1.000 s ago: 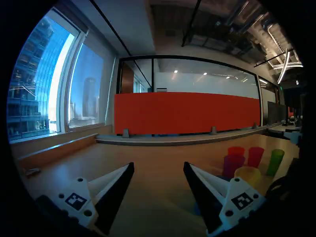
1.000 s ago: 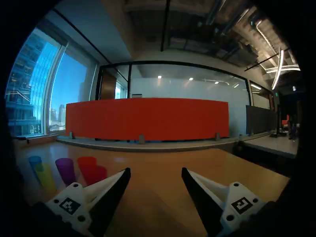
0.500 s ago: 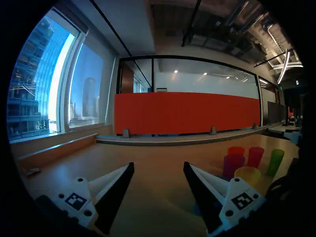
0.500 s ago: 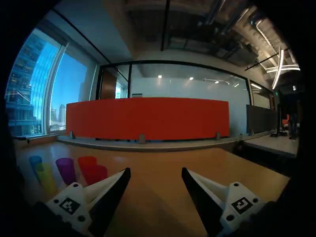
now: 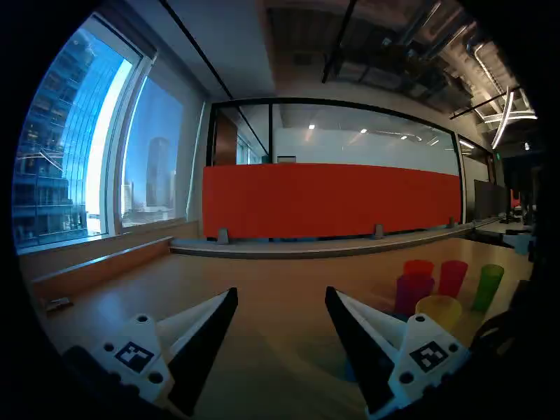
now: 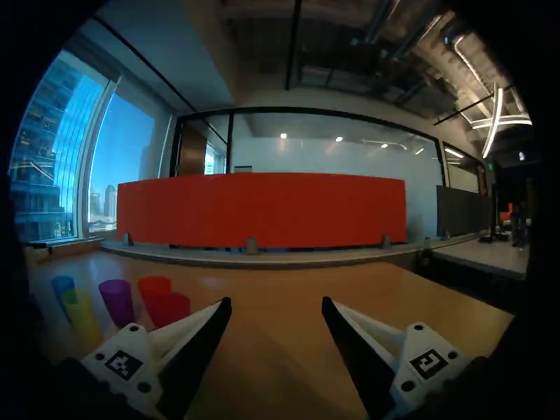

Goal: Pour water

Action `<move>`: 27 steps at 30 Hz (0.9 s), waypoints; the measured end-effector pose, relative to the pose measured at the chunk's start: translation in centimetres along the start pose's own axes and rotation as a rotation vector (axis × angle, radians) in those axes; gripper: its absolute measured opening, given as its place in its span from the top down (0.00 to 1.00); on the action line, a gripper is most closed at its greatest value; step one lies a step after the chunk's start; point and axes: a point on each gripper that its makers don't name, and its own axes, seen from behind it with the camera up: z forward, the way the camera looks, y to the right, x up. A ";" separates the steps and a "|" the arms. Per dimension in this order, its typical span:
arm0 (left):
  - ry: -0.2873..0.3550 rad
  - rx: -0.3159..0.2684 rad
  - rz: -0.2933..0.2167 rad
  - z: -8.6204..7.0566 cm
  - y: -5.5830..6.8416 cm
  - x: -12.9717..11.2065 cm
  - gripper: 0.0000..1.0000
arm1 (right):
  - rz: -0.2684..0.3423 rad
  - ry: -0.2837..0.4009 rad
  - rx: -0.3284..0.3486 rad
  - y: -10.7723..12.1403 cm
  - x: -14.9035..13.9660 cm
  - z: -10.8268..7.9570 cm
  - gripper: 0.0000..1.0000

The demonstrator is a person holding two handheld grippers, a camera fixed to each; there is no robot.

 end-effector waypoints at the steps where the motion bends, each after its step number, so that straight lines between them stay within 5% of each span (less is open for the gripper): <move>1: 0.000 0.000 0.000 0.0 0.0 0.0 0.07 | 0.000 0.000 0.000 0.0 0.0 0.0 0.00; 27: 0.000 0.000 0.000 0.1 -0.1 0.0 0.07 | 0.000 -0.001 0.000 0.1 0.0 -0.1 0.00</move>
